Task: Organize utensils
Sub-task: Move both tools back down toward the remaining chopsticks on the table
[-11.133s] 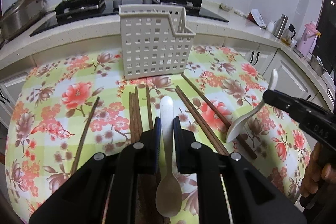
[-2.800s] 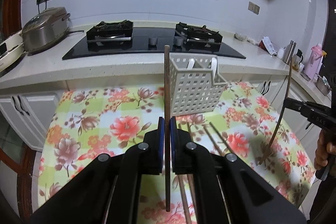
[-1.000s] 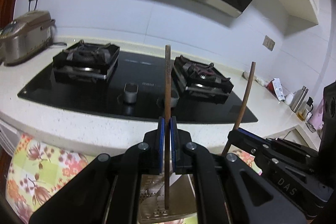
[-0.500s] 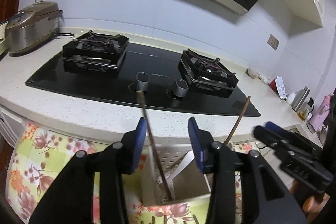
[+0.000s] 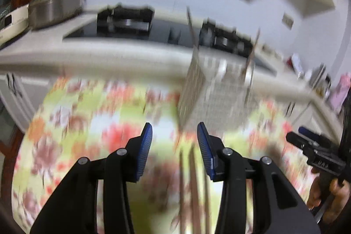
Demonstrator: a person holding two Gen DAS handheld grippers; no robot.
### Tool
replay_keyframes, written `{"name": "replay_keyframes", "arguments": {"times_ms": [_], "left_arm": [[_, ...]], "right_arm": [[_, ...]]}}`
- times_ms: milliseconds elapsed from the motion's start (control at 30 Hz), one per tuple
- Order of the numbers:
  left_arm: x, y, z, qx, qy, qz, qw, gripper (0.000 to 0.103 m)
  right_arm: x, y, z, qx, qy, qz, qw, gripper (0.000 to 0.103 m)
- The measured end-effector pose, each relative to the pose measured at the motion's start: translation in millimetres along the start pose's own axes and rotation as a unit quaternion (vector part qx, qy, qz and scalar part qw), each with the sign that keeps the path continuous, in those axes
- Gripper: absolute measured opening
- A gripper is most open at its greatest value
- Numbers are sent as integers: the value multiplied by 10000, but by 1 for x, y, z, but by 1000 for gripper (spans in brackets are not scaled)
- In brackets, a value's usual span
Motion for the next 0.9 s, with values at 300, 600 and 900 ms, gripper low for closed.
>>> {"name": "replay_keyframes", "arguments": {"times_ms": [300,600,900], "left_arm": [[-40,-13,70,-633,885,-179,9939,26],[-65,-18,74,-797,1182,-442,9888,19],[-74,-26,73,-1046,1241,-720,9841,17]], "right_arm": [[-21,11,51,104,453,304,9985,84],[-22,13,53,194,403,438,9980,85],[-36,26,61,397,748,291,9960,89]]}}
Point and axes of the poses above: each gripper's, at about its wrist camera, not at the fingertips, and x roughly against the way its jaws point, y to its left, z to its underside, the point moved 7 cm from there along -x, roughly the way its jaws point, and after that the axes turned 11 degrees about y, right-handed, at the moved point
